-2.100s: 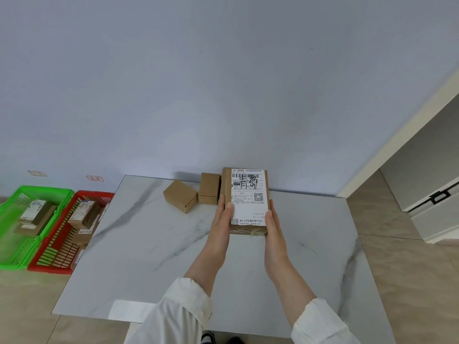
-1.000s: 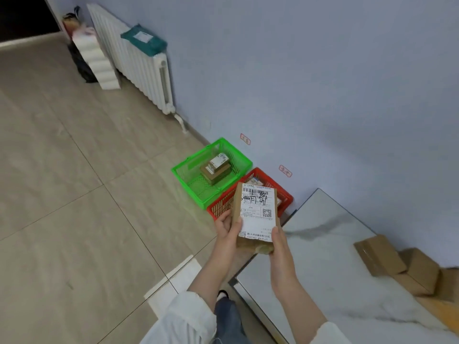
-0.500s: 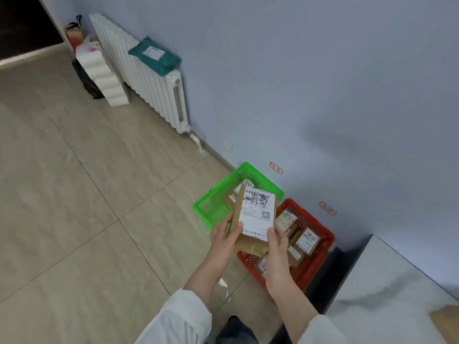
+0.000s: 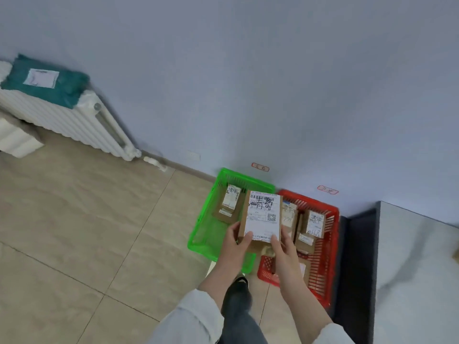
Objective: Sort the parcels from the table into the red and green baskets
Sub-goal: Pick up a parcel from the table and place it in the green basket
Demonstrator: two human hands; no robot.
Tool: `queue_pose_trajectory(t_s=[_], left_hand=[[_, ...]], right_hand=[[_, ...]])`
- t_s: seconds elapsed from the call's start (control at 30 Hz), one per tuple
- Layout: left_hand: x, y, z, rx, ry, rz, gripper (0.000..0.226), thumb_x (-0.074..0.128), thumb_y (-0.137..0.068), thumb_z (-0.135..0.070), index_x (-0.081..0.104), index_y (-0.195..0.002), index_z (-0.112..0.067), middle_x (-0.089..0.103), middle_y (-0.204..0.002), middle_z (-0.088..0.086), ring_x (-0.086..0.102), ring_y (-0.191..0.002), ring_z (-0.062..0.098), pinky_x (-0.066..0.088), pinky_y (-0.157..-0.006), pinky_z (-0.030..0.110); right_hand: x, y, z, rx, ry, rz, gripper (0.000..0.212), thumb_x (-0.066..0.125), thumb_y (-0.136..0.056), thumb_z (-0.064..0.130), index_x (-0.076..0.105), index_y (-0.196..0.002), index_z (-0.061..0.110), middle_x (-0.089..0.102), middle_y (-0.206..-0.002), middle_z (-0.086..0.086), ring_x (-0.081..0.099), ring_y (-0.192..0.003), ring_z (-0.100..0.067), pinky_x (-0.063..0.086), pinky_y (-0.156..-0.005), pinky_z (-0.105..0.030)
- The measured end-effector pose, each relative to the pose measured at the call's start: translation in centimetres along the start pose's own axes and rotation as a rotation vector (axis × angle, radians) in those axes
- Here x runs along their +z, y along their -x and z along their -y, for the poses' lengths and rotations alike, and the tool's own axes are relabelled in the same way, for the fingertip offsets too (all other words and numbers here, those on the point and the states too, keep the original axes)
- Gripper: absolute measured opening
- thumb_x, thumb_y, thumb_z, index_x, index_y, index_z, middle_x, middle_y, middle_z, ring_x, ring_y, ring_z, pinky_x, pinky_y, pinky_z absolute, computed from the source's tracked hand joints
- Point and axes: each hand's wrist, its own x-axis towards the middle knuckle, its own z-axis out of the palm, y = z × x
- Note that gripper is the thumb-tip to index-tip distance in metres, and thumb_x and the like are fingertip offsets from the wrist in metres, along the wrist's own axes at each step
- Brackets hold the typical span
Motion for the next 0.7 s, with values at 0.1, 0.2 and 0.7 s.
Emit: queue_pose_trajectory(t_s=[0.1, 0.2, 0.7], left_hand=[[-0.2, -4.2, 0.0, -0.041, -0.028, 0.035, 0.042, 0.054, -0.093, -0.007, 0.038, -0.131, -0.009, 0.054, -0.123, 0.005, 0.052, -0.109, 0.015, 0.044, -0.073, 0.01], [-0.3, -10.2, 1.6, -0.055, -0.112, 0.05, 0.043, 0.054, -0.093, -0.008, 0.039, -0.132, -0.012, 0.052, -0.122, 0.001, 0.05, -0.108, 0.012, 0.042, -0.075, 0.008], [2.1, -43.0, 24.6, -0.028, -0.332, 0.08, 0.049, 0.053, -0.094, -0.026, 0.037, -0.141, -0.024, 0.048, -0.131, -0.015, 0.045, -0.118, 0.003, 0.034, -0.101, 0.02]], right_hand=[[1.5, -4.0, -1.0, 0.058, -0.023, -0.021, 0.052, 0.05, -0.096, 0.022, 0.033, -0.144, 0.016, 0.047, -0.134, 0.0, 0.046, -0.119, -0.015, 0.037, -0.097, -0.03], [3.4, -9.2, -3.4, 0.091, -0.001, -0.054, 0.047, 0.05, -0.095, 0.017, 0.034, -0.139, 0.011, 0.05, -0.131, -0.004, 0.048, -0.113, -0.016, 0.039, -0.092, -0.029], [11.9, -39.1, -30.2, 0.061, 0.112, -0.432, 0.049, 0.04, -0.098, 0.018, 0.029, -0.146, 0.013, 0.034, -0.15, -0.006, 0.033, -0.138, -0.02, 0.027, -0.111, -0.032]])
